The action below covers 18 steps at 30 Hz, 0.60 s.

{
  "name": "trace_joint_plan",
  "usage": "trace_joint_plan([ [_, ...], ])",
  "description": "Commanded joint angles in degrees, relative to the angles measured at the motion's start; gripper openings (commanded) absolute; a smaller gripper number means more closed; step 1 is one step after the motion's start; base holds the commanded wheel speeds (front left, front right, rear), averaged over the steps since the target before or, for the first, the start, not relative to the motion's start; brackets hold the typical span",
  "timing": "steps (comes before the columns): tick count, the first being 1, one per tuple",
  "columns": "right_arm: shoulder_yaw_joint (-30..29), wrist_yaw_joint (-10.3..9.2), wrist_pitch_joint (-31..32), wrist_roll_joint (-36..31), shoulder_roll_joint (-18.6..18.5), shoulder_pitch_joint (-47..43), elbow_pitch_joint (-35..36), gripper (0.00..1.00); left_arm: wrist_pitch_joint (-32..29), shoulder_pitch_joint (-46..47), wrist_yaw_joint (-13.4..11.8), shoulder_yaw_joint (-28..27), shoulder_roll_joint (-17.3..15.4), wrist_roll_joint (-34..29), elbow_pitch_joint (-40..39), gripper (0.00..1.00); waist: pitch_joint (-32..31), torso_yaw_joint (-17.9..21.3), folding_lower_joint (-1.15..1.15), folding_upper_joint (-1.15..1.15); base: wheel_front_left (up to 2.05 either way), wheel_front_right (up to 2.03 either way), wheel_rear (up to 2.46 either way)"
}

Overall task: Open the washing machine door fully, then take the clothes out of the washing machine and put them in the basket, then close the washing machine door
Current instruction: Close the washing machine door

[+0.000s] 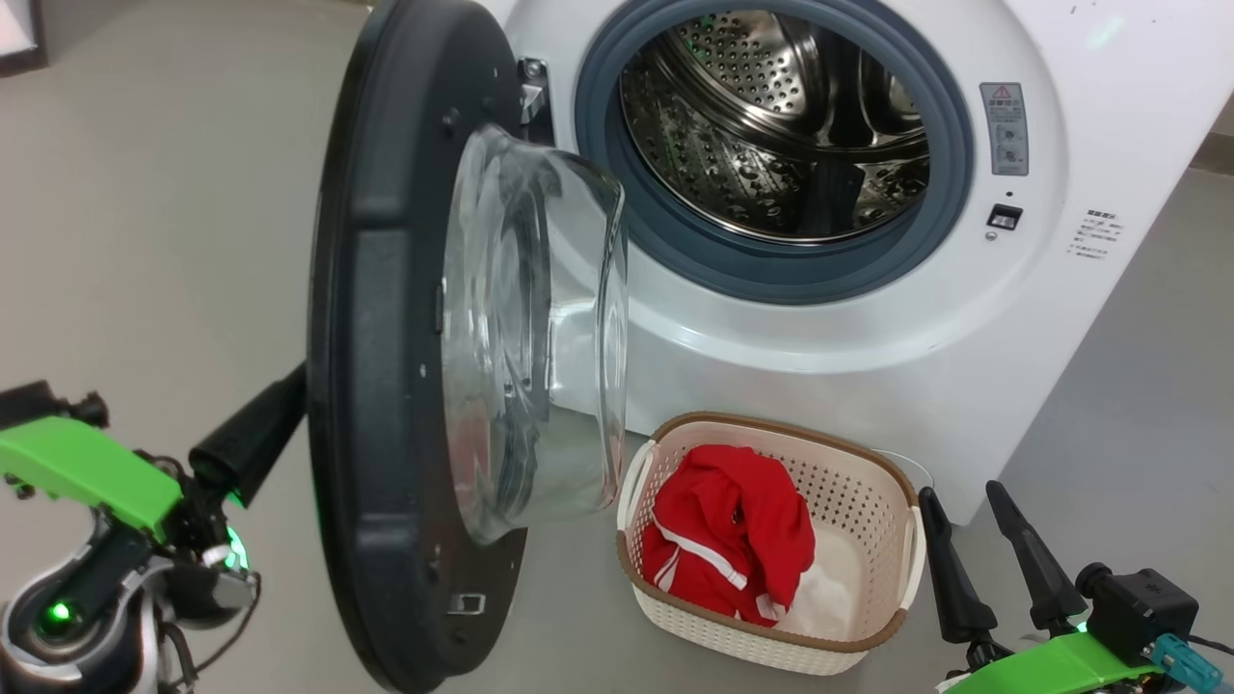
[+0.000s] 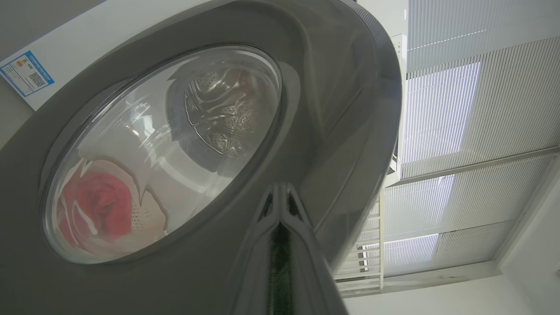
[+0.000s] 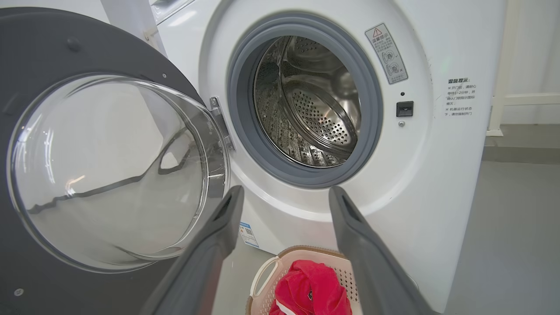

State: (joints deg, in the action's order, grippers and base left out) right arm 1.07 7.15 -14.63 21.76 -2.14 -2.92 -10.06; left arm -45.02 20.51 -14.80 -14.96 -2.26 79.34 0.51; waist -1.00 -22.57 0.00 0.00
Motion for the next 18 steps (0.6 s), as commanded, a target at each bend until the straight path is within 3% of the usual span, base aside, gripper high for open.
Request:
trace_joint_plan([
  [1,1.6,0.34,-0.4,0.5,-0.7,2.6,1.3,1.0,0.1,-0.1,-0.4,-0.1,-0.7,1.3,-2.8,0.0,-0.1,0.5,0.0,0.0,0.0,0.0,0.0],
  [18,2.1,0.34,-0.4,0.5,-0.7,2.7,0.9,1.0,5.1,-4.2,-1.0,6.9,-0.6,10.3,-6.0,0.0,0.1,5.1,0.0,0.0,0.0,0.0,0.0],
])
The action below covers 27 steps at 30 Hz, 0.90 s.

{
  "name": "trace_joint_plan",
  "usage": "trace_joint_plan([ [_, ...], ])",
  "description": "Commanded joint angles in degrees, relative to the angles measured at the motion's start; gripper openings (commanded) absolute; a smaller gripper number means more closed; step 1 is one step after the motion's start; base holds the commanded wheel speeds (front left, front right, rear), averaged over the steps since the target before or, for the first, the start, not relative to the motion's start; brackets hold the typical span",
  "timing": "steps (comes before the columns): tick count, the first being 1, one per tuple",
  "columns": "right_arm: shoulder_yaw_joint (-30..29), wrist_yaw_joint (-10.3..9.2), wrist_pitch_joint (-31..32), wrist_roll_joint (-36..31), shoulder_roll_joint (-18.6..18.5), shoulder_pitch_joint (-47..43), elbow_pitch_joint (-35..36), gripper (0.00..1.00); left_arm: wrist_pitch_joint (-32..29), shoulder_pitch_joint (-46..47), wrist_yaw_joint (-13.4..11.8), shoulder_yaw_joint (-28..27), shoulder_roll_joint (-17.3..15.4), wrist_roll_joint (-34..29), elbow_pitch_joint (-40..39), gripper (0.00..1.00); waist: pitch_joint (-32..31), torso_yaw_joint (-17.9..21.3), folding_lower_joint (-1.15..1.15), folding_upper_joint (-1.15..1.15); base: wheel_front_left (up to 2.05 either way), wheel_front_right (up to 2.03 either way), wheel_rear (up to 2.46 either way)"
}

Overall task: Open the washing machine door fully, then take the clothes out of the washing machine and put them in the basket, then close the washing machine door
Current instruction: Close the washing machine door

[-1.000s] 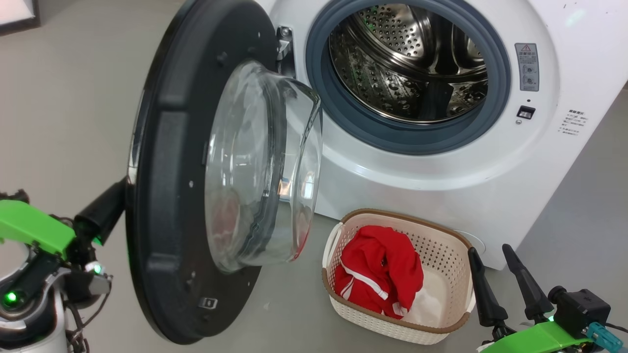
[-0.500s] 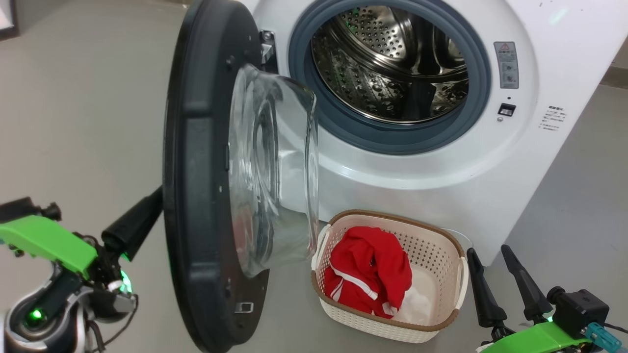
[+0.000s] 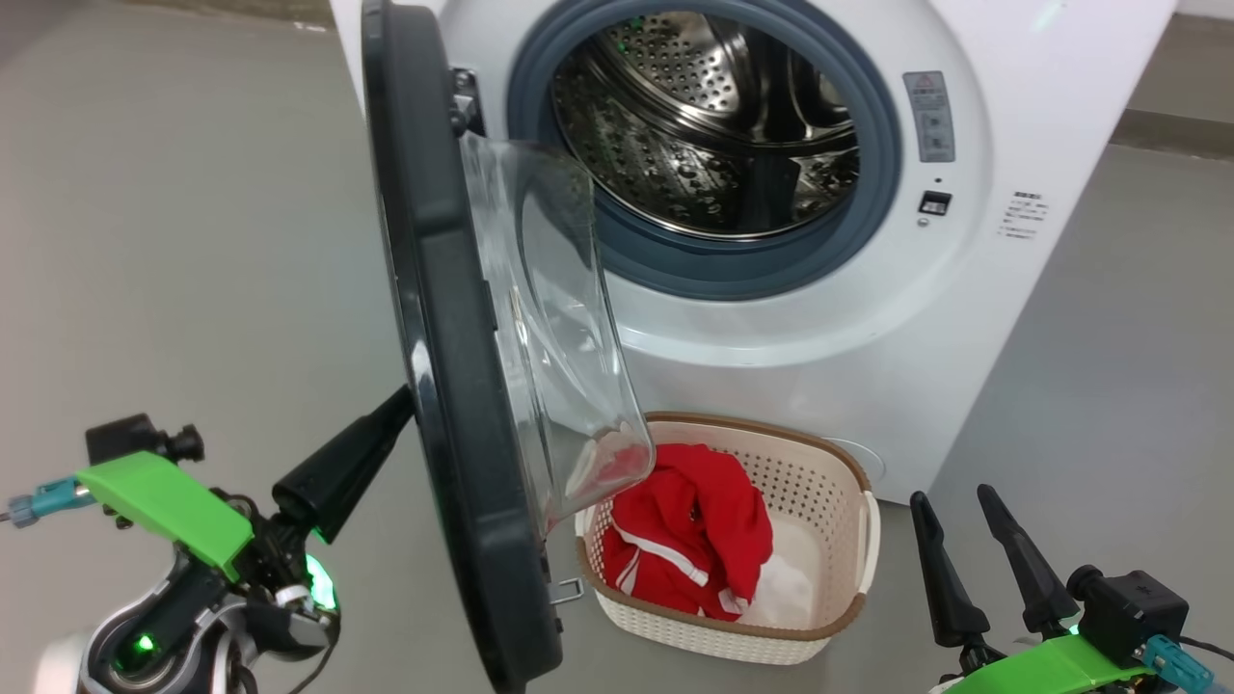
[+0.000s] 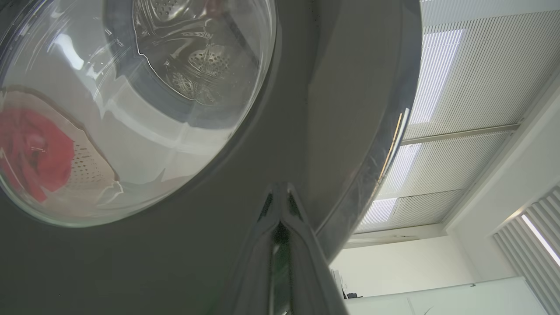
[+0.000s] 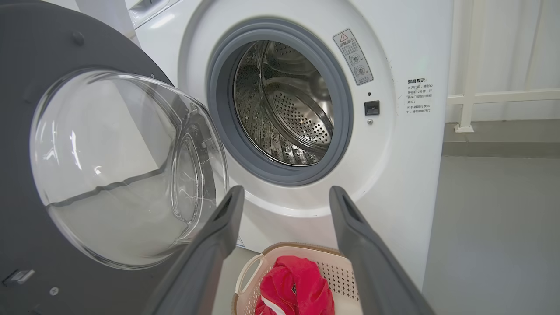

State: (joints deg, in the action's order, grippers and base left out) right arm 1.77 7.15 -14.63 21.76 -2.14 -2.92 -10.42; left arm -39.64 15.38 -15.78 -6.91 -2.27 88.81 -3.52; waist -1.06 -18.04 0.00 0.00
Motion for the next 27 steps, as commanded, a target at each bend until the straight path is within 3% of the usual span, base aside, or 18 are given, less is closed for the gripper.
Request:
trace_joint_plan([
  [1,1.4,0.34,-0.4,0.4,-0.7,2.7,1.2,1.0,0.0,0.8,0.1,-0.8,-0.6,1.3,-2.0,0.0,0.2,0.9,0.0,0.0,0.0,0.0,0.0],
  [17,1.6,0.34,-0.4,0.2,-0.7,3.4,1.2,1.0,5.2,1.6,3.5,3.8,-0.6,7.5,0.7,0.0,1.3,8.5,0.0,0.0,0.0,0.0,0.0],
  [27,1.5,0.34,-0.4,-0.2,-0.7,4.1,1.0,1.0,12.6,5.2,7.7,5.6,-0.6,9.0,5.4,0.0,2.4,12.9,0.0,0.0,0.0,0.0,0.0],
])
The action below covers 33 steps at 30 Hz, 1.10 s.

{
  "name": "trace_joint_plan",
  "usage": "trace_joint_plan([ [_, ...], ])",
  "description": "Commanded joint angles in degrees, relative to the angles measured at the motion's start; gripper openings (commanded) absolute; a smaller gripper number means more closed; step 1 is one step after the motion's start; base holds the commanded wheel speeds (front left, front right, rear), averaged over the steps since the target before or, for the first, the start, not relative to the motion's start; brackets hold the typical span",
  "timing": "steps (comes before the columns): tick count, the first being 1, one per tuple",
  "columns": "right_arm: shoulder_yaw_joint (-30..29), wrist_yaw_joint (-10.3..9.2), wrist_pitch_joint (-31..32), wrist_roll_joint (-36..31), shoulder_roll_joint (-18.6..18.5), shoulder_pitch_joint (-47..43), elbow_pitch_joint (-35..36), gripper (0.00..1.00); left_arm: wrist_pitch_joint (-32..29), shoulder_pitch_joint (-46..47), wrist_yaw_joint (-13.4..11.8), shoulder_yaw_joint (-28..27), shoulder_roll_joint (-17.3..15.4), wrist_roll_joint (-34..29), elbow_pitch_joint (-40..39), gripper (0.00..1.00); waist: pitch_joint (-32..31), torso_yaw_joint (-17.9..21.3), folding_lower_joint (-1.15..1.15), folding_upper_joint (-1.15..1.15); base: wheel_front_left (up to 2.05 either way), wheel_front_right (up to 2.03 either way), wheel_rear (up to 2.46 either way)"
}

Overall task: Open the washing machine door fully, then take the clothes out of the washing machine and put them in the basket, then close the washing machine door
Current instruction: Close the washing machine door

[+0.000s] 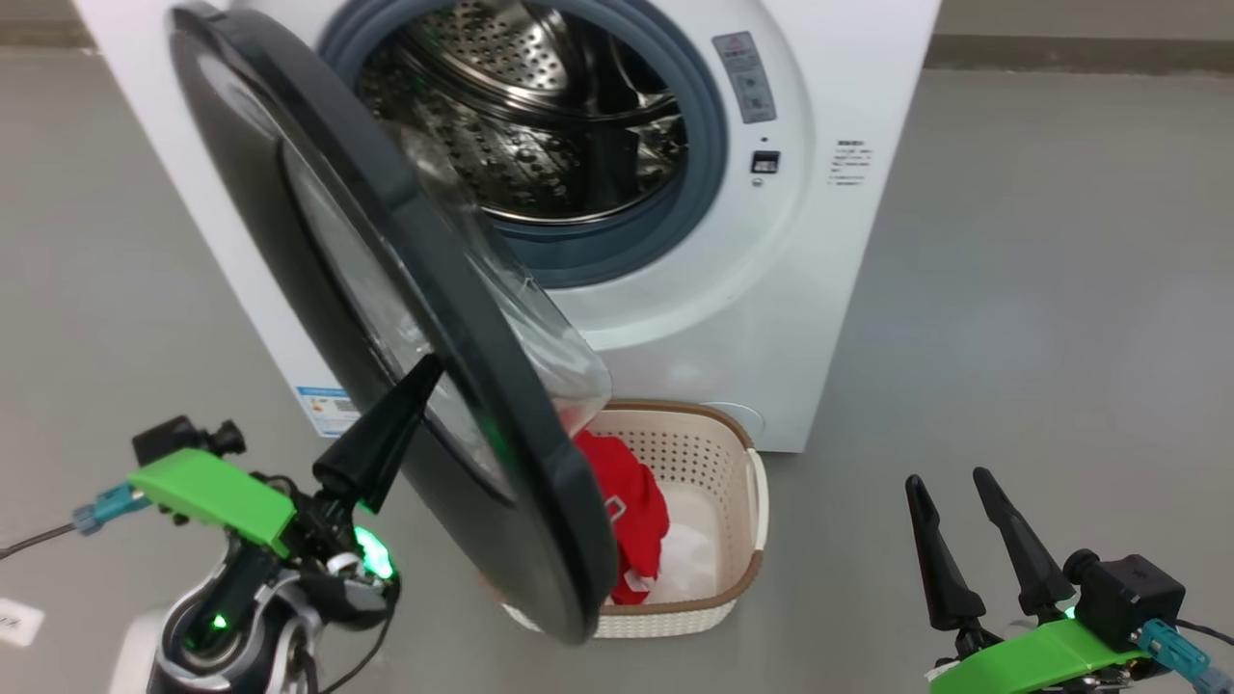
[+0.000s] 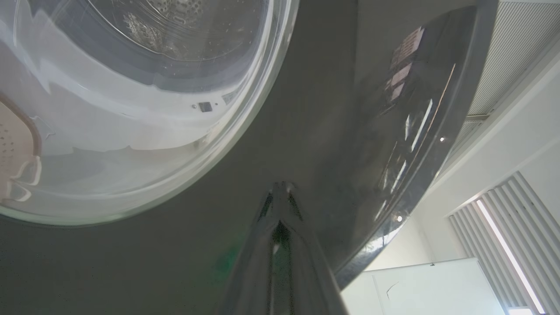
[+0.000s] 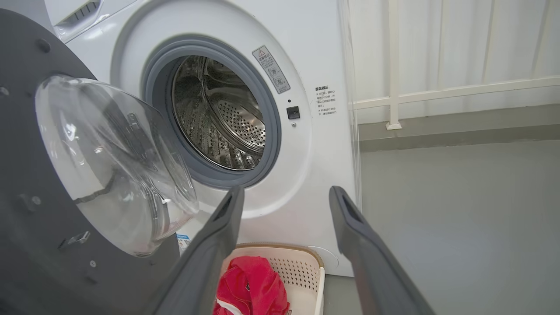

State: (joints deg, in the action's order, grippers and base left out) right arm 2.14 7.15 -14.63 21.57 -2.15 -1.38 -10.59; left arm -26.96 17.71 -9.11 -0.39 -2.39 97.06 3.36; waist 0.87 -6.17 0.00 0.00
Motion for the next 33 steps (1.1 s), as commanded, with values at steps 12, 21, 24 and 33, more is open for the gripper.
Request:
trace_joint_plan([
  [12,1.6,0.34,-0.4,0.2,-0.7,3.6,1.0,1.0,4.3,7.8,4.2,2.6,-0.5,6.5,2.7,0.0,2.5,4.8,0.0,0.0,0.0,0.0,0.0],
  [21,2.0,0.34,-0.4,0.2,-0.7,4.9,0.9,1.0,8.6,14.2,7.6,3.7,-0.5,7.9,9.2,0.0,4.7,8.3,0.0,0.0,0.0,0.0,0.0],
  [24,2.0,0.34,-0.4,0.2,-0.7,5.1,0.8,1.0,9.5,16.1,8.6,4.2,-0.5,7.8,11.1,0.0,5.6,9.2,0.0,0.0,0.0,0.0,0.0],
  [33,2.5,0.34,-0.4,-0.1,-0.7,6.2,1.0,1.0,12.1,22.2,11.7,5.5,-0.5,8.1,17.0,0.0,8.1,10.8,0.0,0.0,0.0,0.0,0.0],
])
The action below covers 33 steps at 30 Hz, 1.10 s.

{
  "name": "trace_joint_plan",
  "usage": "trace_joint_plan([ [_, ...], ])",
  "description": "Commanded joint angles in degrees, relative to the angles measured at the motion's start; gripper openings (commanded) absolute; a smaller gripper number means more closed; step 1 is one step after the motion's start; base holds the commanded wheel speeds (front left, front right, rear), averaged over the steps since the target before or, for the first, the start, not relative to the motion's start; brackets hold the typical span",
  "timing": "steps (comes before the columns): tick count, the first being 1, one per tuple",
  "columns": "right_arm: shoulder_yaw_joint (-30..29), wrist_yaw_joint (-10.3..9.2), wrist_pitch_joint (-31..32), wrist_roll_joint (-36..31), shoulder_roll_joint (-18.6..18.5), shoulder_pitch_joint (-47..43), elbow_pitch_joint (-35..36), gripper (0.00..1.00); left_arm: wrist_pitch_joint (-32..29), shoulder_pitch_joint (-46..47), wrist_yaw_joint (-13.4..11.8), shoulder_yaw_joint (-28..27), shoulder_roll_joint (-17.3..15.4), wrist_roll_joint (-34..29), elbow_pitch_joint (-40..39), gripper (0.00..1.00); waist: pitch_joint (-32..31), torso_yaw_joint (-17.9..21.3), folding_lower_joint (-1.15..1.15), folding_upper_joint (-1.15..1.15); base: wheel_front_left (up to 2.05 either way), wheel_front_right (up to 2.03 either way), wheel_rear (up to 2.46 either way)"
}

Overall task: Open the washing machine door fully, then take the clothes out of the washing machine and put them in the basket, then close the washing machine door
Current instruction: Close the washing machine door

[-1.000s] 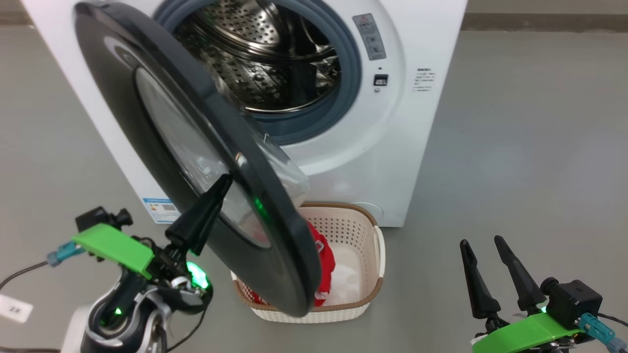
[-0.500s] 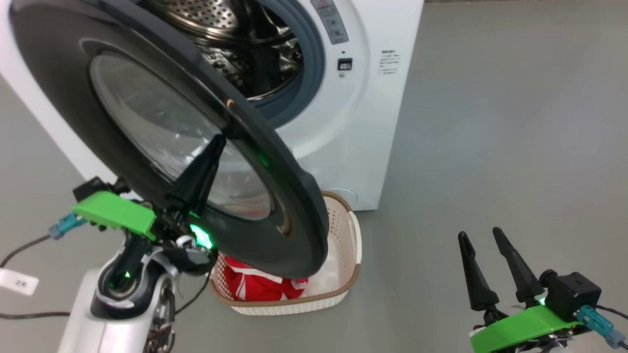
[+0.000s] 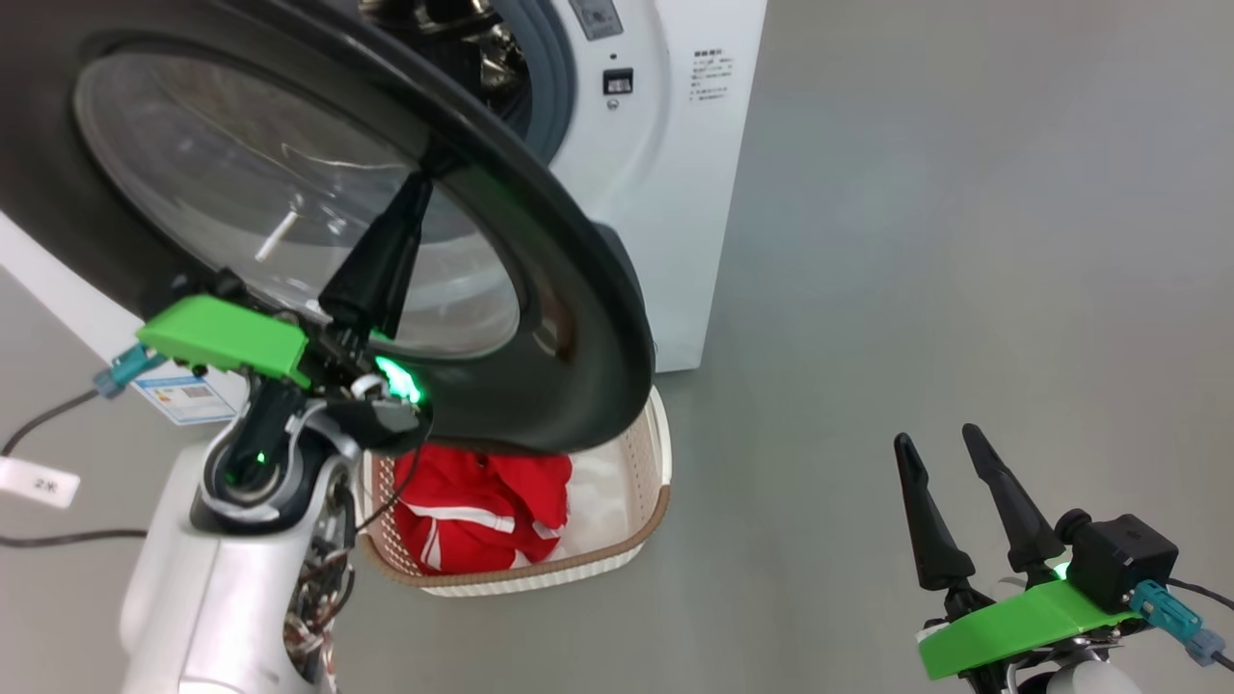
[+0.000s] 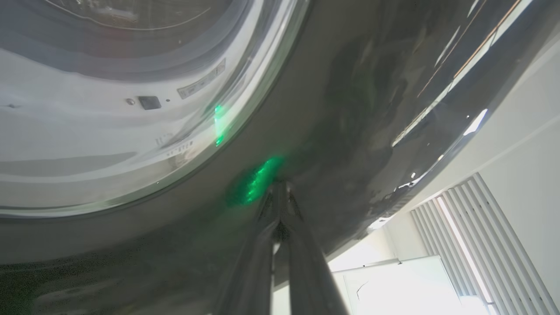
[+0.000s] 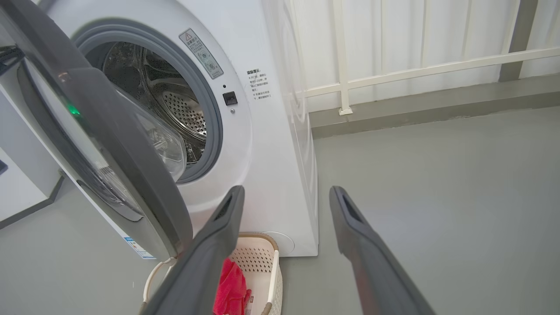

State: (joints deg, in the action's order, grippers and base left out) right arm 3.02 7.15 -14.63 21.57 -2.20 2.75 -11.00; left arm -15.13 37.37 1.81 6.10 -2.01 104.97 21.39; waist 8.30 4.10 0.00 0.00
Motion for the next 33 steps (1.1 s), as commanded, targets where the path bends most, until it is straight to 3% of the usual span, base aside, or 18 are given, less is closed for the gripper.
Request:
trace_joint_plan([
  [1,1.8,0.34,-0.4,-0.1,-0.7,2.2,1.4,1.0,0.6,3.2,1.1,-0.8,-0.9,0.3,-0.4,0.0,1.0,0.7,0.0,0.0,0.0,0.0,0.0],
  [15,2.8,0.34,-0.4,-1.2,-0.7,4.3,1.5,1.0,4.5,12.5,4.7,0.9,-0.9,0.3,7.6,0.0,5.0,2.7,0.0,0.0,0.0,0.0,0.0],
  [33,3.3,0.34,-0.4,-0.7,-0.7,6.4,1.6,1.0,4.8,17.6,5.7,1.5,-0.9,-2.2,10.9,0.0,8.7,3.4,0.0,0.0,0.0,0.0,0.0],
])
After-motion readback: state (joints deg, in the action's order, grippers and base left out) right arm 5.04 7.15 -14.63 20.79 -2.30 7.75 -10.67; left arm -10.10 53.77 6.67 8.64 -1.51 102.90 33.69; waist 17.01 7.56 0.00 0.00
